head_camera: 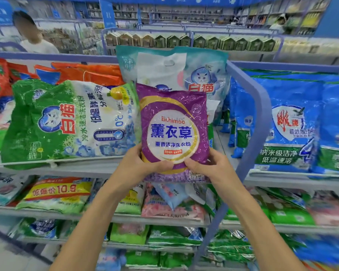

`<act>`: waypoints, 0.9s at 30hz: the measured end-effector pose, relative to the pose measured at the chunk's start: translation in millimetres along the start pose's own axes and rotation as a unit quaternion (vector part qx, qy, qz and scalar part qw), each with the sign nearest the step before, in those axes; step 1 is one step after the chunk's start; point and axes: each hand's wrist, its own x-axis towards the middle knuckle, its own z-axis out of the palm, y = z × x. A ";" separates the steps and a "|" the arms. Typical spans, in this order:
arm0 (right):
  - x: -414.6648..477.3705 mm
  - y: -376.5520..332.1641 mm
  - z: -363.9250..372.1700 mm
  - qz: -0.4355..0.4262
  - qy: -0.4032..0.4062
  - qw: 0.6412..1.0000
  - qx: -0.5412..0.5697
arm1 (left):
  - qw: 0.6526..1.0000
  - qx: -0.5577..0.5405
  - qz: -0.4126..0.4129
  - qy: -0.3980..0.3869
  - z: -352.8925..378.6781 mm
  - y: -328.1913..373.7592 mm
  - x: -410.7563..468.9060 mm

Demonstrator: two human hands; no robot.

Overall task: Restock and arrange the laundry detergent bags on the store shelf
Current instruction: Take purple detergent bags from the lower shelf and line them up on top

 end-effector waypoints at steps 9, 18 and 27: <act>-80.9 -2.1 -55.1 0.043 -0.038 0.998 -0.007 | 0.998 -0.049 -0.005 -0.042 83.5 -1.2 -54.9; -187.0 -6.4 -164.3 0.069 0.105 0.992 0.031 | 0.992 -0.081 -0.019 -0.098 221.9 12.6 -83.2; -297.3 -12.1 -266.3 0.055 0.232 0.966 0.100 | 0.979 -0.121 -0.036 -0.161 377.4 28.4 -125.4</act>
